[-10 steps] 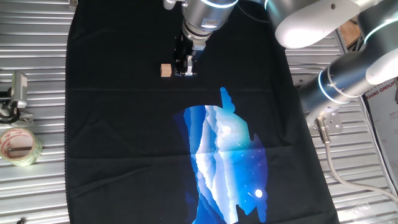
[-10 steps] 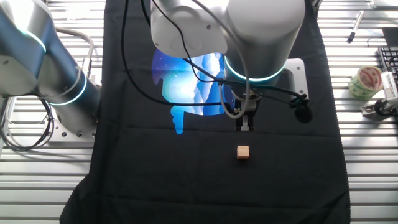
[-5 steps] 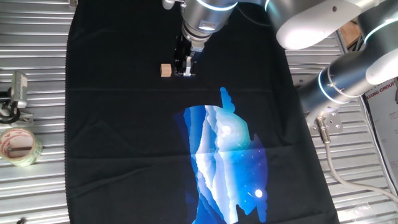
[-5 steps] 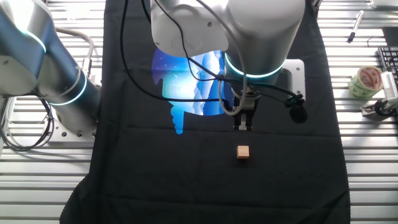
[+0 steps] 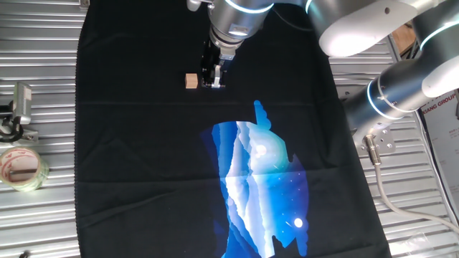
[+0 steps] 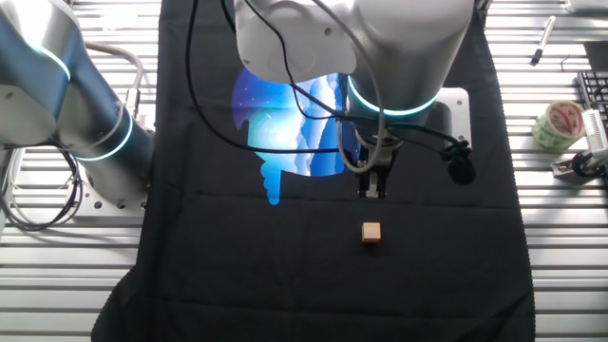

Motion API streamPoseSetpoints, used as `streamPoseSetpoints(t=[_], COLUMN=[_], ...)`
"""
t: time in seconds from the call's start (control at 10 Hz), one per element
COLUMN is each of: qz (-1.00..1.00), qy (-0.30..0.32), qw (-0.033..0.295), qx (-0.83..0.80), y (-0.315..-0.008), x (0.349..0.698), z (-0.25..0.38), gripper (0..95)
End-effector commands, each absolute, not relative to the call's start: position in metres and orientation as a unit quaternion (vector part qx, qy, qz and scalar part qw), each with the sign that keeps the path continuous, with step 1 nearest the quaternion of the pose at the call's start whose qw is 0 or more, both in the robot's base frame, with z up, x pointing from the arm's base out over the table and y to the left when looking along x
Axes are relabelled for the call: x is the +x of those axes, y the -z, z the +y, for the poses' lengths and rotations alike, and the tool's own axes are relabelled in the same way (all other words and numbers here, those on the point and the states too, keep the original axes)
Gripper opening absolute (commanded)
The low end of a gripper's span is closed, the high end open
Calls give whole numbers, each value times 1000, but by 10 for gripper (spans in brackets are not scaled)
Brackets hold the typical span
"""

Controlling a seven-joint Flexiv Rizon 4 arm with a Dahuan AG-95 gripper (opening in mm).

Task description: Pick up the small block on the left and move it to the right

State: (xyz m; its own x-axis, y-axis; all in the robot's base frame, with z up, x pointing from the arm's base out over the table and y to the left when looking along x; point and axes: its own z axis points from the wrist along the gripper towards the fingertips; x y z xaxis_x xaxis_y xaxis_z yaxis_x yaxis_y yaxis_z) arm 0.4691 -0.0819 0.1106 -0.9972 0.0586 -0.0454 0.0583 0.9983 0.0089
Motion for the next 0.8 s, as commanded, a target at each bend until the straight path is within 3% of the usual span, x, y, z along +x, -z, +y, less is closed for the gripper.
streamPoseSetpoints(t=[0.1,0.8], qz=[999,999], qy=[-15,-5], qw=[37,20], qx=[22,32], y=[-112,-112], x=[468,468], z=[-81,-81], gripper=[0,0])
